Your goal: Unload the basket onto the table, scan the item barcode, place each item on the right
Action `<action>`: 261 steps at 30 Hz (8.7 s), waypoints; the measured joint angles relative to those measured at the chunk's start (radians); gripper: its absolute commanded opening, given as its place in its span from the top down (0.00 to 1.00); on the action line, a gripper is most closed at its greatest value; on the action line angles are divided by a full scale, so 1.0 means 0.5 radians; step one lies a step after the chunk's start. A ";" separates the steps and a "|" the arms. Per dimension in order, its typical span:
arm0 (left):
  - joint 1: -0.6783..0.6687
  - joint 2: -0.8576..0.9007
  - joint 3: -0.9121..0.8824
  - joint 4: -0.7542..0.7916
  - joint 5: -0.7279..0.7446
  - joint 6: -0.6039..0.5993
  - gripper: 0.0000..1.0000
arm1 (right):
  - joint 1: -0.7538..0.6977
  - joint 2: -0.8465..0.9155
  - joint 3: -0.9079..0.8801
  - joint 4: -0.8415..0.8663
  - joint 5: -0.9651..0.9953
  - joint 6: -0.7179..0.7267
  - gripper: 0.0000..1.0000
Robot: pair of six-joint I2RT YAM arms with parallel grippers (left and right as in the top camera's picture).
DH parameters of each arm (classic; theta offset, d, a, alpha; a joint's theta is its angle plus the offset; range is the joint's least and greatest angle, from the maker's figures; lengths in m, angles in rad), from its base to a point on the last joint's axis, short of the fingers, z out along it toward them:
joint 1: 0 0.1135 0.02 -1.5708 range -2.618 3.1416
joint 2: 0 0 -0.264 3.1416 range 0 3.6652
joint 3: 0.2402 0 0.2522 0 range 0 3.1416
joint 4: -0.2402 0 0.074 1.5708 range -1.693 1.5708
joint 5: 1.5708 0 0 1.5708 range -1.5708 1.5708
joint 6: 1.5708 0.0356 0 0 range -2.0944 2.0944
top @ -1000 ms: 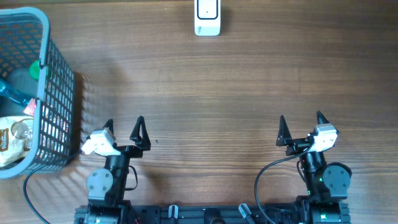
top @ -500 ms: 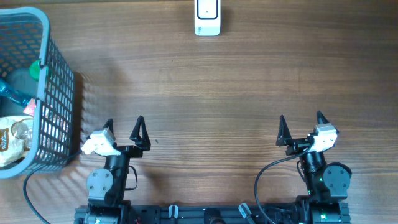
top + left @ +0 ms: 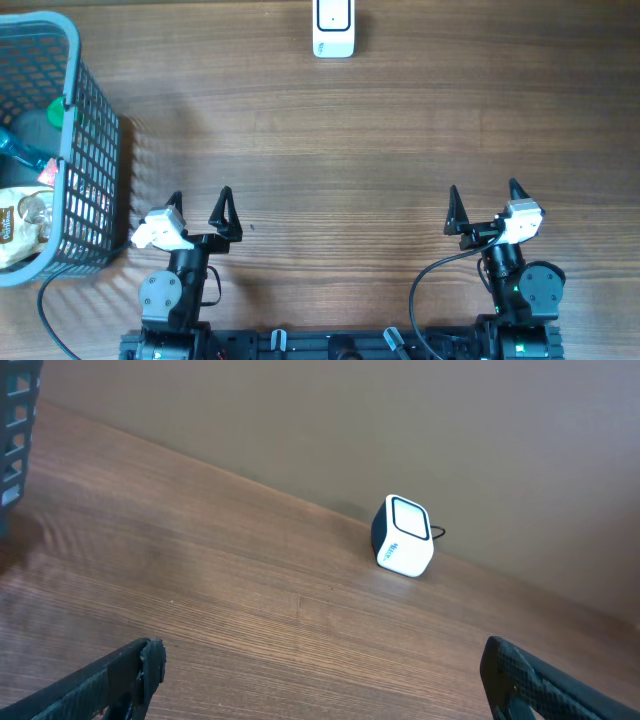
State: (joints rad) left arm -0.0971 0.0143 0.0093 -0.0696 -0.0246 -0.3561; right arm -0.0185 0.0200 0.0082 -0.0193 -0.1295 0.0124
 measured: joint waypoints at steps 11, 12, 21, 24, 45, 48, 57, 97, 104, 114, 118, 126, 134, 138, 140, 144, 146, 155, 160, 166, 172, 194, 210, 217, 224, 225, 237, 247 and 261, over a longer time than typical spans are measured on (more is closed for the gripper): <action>0.000 0.000 0.000 0.000 0.000 0.000 0.00 | 0.000 0.000 0.000 0.000 -0.001 0.000 0.00; 0.000 0.000 0.000 0.000 0.000 0.000 0.00 | 0.000 0.000 0.000 0.001 0.000 0.000 0.00; 0.000 0.000 0.000 0.000 -0.001 0.000 0.00 | 0.000 0.000 0.000 0.000 0.000 0.000 0.00; 0.000 0.000 0.000 0.000 0.002 0.000 0.00 | 0.000 0.000 0.000 0.000 -0.001 0.000 0.00; -0.002 1.245 1.590 -0.584 0.166 0.291 0.00 | 0.000 -0.002 -0.001 -0.006 -0.001 0.000 0.00; -0.002 1.648 2.306 -0.956 0.214 0.291 0.00 | 0.000 0.000 0.000 -0.005 -0.001 0.000 0.00; 0.054 1.820 2.679 -1.234 -0.117 0.006 0.00 | 0.000 0.000 0.000 -0.006 -0.001 0.000 0.00; 1.416 3.321 3.600 -1.916 -0.995 -0.465 0.01 | 0.000 0.000 -0.001 -0.005 -0.001 0.000 0.00; 1.824 3.514 3.613 -2.015 -0.459 -0.398 0.01 | 0.000 0.000 0.000 -0.005 -0.001 0.000 0.00; 1.793 3.951 3.934 -2.244 -0.194 -0.243 0.01 | 0.000 0.000 0.000 -0.005 -0.001 0.000 0.00; 1.722 3.954 3.972 -2.261 -0.178 -0.193 0.01 | 0.000 0.000 0.000 -0.005 -0.001 0.000 0.00; 1.699 3.954 4.105 -2.356 -0.158 -0.179 0.01 | 0.000 0.000 0.000 -0.005 -0.001 0.000 0.00; 1.615 3.959 4.105 -2.116 0.018 -0.188 0.01 | 0.000 0.000 -0.001 -0.005 -0.001 0.000 0.00; 1.540 4.047 4.109 -2.135 -0.035 -0.188 0.01 | 0.000 0.000 -0.001 -0.005 -0.001 0.000 0.00; 1.558 4.085 4.109 -2.155 -0.060 -0.188 0.01 | 0.000 0.000 0.000 -0.005 -0.001 0.000 0.00; 1.639 4.093 4.109 -2.184 -0.076 -0.188 0.01 | 0.000 0.000 0.000 -0.005 -0.001 0.000 0.00; 1.683 4.093 4.109 -2.184 -0.076 -0.188 0.01 | 0.000 0.000 -0.001 -0.005 -0.001 0.000 0.00; 1.700 4.224 4.109 -2.078 -0.090 -0.188 0.10 | 0.000 0.000 -0.001 -0.005 -0.001 0.000 0.00; 1.700 4.224 4.109 -2.042 -0.091 -0.195 0.21 | 0.000 0.000 0.000 -0.005 0.000 0.000 0.00; 1.700 4.224 4.109 -2.044 -0.091 -0.195 0.48 | 0.000 0.000 0.000 -0.005 -0.001 0.000 0.00; 1.646 4.224 4.109 -2.052 -0.114 -0.196 0.69 | 0.000 0.000 -0.001 -0.005 -0.001 0.000 0.00; 1.632 4.164 4.129 -2.110 -0.112 -0.201 0.84 | 0.000 0.000 -0.001 -0.005 -0.001 0.000 0.00; 1.632 3.651 4.129 -2.119 -0.111 -0.201 0.83 | 0.000 0.000 0.000 -0.005 -0.001 0.000 0.00; 1.632 3.483 4.129 -2.133 -0.020 -0.222 0.83 | 0.000 0.001 0.000 -0.005 -0.001 0.000 0.00; 1.632 3.298 4.129 -2.127 0.054 -0.262 0.84 | 0.000 0.000 0.000 -0.005 -0.001 0.000 0.00; 1.632 3.285 4.129 -2.116 0.078 -0.271 0.85 | 0.000 0.000 0.000 -0.005 -0.001 0.000 0.00; 1.497 3.227 4.129 -1.944 0.347 -0.439 0.85 | 0.000 0.001 0.000 -0.005 -0.001 0.000 0.00; 1.044 3.227 4.129 -1.668 0.375 -0.645 0.84 | 0.000 0.001 0.000 -0.005 -0.001 0.000 0.00; 0.277 3.437 4.129 -1.602 0.236 -0.684 0.86 | 0.000 0.001 -0.001 -0.005 -0.001 0.000 0.00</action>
State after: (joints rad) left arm 0.0414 1.7329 2.0739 -0.8707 0.0933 -0.6983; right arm -0.0185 0.0204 0.0078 -0.0216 -0.1299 0.0124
